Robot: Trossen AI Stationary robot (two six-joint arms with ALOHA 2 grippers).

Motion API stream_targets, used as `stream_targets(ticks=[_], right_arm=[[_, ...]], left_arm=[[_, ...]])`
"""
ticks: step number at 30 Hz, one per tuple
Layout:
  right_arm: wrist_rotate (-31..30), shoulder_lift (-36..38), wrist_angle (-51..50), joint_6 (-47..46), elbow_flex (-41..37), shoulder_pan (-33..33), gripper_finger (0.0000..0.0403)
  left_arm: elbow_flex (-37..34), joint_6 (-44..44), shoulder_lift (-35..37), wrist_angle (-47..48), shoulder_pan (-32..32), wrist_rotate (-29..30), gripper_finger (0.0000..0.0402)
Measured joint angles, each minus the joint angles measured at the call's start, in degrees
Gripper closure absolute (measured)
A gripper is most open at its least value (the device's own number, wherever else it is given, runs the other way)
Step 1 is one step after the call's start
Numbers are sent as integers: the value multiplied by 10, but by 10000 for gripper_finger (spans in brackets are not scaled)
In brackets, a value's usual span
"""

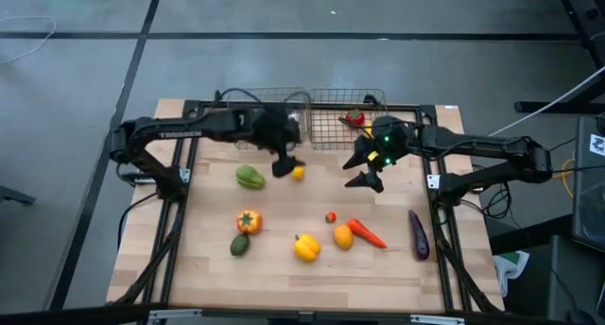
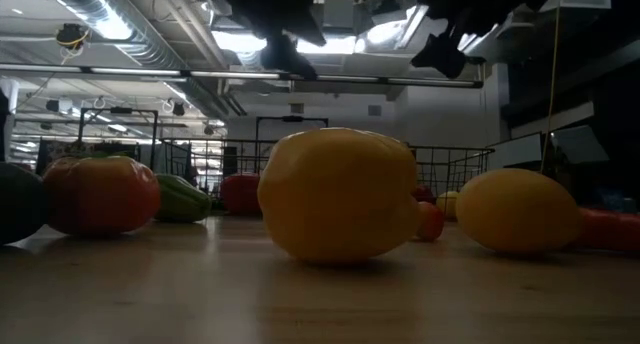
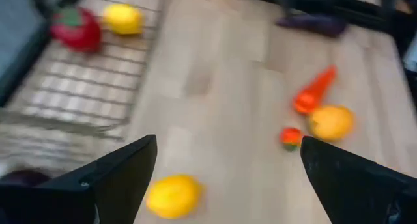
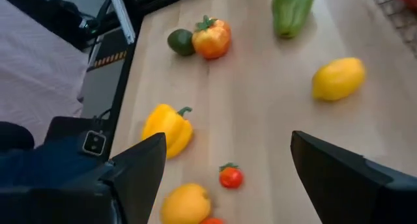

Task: Sort produce into baskets
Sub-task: Put the yellow passion fruit into the right golden wire basket

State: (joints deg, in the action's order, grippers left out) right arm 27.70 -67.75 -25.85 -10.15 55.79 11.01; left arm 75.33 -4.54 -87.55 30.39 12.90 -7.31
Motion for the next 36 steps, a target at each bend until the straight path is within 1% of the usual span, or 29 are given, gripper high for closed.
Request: stream_targets(ticks=[4,7,10,14,16,18,22,26,30,36], right_arm=[[-40,0,0,-35,0,-58,77],[-86,0,0,-82,0,-111,77],[-160,0,0,-148,0,-170,77],[-267,-1,-2,-247,0,-246,77],[-306,-7,-3,-300,0,-279,77],[-331,-18,-10,-346,0,-311,77],[-371,-56,-14,-416,0,-364,77],[-393,-103,-11,-470,0,-400,77],[-402,-143,-13,-534,0,-415,77],[-402,-185,-12,-619,0,-414,77]], left_arm=[[0,-14,0,-10,-52,-1,25],[0,-33,0,-22,-89,0,25],[-6,-54,0,-41,-129,1,25],[-35,-85,0,-70,-179,25,25],[-50,-102,0,-84,-200,44,25],[-67,-118,0,-102,-216,62,25],[-81,-141,-1,-115,-237,72,25],[-82,-151,0,-116,-250,77,25],[-82,-151,0,-132,-254,78,25],[-82,-161,0,-130,-253,78,25]])
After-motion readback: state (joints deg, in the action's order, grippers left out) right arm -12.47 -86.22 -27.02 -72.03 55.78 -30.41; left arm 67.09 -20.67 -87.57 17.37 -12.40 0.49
